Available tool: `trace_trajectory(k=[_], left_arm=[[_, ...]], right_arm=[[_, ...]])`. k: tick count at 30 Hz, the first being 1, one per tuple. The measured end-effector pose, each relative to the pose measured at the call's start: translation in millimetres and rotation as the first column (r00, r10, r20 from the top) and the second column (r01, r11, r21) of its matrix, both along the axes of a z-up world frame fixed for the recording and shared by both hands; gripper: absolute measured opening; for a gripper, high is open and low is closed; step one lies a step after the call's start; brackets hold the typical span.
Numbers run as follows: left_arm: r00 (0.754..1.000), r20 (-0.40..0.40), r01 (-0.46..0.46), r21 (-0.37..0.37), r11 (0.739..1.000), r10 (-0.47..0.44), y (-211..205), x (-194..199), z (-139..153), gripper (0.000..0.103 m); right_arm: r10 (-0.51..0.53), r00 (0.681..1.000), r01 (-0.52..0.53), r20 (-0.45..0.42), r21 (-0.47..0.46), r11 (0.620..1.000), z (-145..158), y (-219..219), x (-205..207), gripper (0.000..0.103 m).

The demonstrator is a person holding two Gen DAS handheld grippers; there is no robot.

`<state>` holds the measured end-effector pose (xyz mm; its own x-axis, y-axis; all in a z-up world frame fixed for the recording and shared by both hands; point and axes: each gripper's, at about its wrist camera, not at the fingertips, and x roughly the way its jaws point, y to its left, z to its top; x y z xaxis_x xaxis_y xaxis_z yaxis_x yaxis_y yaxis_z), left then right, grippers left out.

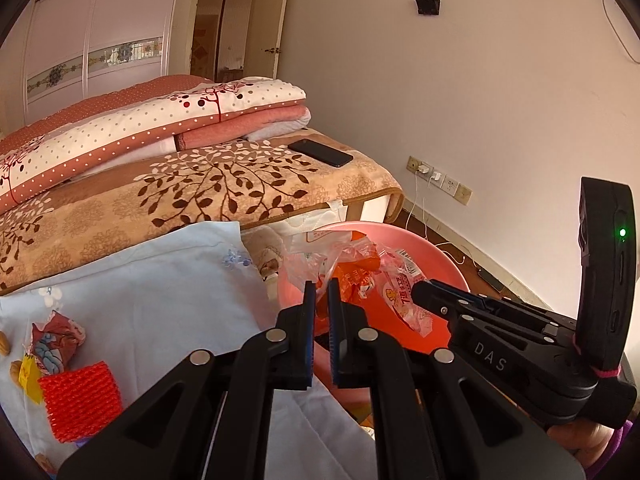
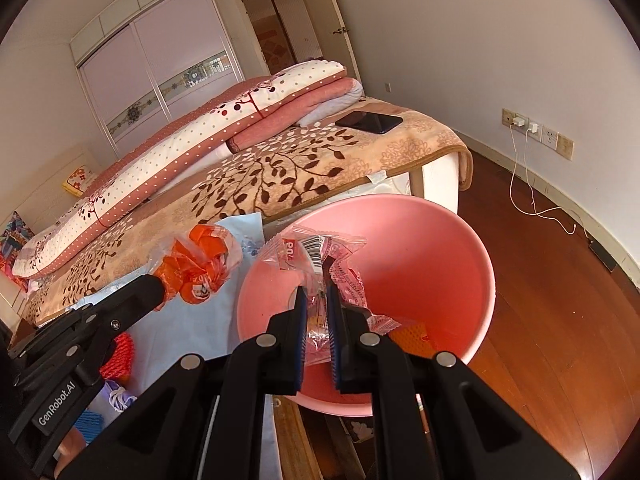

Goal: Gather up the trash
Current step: 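Carry both plastic bags over the pink bucket and open both tools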

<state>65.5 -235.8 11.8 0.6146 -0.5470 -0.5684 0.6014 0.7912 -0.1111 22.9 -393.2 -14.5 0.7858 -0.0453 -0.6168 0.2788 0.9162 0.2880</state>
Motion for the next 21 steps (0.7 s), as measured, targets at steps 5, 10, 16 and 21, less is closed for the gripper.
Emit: trace_trajectory(k=[5, 10, 16, 21], left_arm=[[0.999, -0.026, 0.024, 0.01, 1.0, -0.024, -12.9, 4.4, -10.1, 0.005], [0.998, -0.048, 0.048, 0.016, 0.999, -0.047, -21.0, 4.8, -19.4, 0.005], [0.997, -0.063, 0.052, 0.017, 0.998, -0.051, -26.7, 5.4, -26.3, 0.005], [0.995, -0.081, 0.051, 0.017, 0.999, -0.05, -30.0, 6.6, -28.7, 0.006]], right_arm=[[-0.017, 1.0, 0.017, -0.015, 0.007, 1.0, -6.3, -9.1, 0.4, 0.009], [-0.026, 0.999, 0.027, -0.029, 0.014, 1.0, -12.9, -16.0, 1.8, 0.009], [-0.037, 0.998, 0.038, -0.042, 0.024, 0.999, -19.8, -22.1, 1.5, 0.01], [-0.041, 0.998, 0.042, -0.049, 0.028, 0.999, -23.4, -25.9, 2.2, 0.01]])
